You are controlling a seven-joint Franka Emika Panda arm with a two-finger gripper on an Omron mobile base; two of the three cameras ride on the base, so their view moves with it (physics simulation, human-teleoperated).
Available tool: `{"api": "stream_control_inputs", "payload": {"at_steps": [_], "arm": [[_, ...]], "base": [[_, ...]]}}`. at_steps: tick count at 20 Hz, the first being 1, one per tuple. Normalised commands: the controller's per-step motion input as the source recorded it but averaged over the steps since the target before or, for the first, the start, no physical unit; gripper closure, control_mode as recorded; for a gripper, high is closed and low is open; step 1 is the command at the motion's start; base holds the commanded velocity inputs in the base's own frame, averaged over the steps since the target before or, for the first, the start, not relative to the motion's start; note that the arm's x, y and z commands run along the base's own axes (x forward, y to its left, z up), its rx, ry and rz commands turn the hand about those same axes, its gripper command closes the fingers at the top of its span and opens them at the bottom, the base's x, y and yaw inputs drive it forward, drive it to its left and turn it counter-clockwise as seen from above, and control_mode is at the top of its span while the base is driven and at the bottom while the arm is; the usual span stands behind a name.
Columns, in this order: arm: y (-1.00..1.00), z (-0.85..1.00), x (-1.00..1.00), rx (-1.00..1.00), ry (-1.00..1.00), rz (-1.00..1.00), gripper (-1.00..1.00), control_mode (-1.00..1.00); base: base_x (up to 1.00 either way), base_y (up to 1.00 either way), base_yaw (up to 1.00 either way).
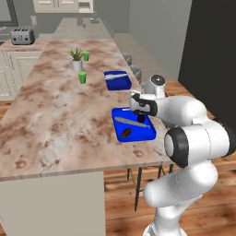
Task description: Gather the eggplant and sweet potato from the fridge and place them on a tray on the dining counter. Then gather the steak and chicken drumstick from the fridge and place them on the other tray.
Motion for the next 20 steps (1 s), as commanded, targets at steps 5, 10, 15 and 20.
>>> {"api": "stream_control_inputs", "payload": {"at_steps": [5,10,15,20], "arm": [[0.01,0.42,-0.46,0.0,0.01,0.01,-1.0,-1.0],[0.1,0.04,-0.41,0.0,0.04,0.04,-1.0,-1.0],[0.13,0.0,-0.3,0.0,0.03,0.05,-1.0,-1.0],[0.06,0.0,-0.12,0.0,0.02,0.03,-1.0,-1.0]], "base": [[0.0,0.0,0.0],[0.0,0.0,0.0],[0.0,0.0,0.0],[0.0,0.0,0.0]]}}
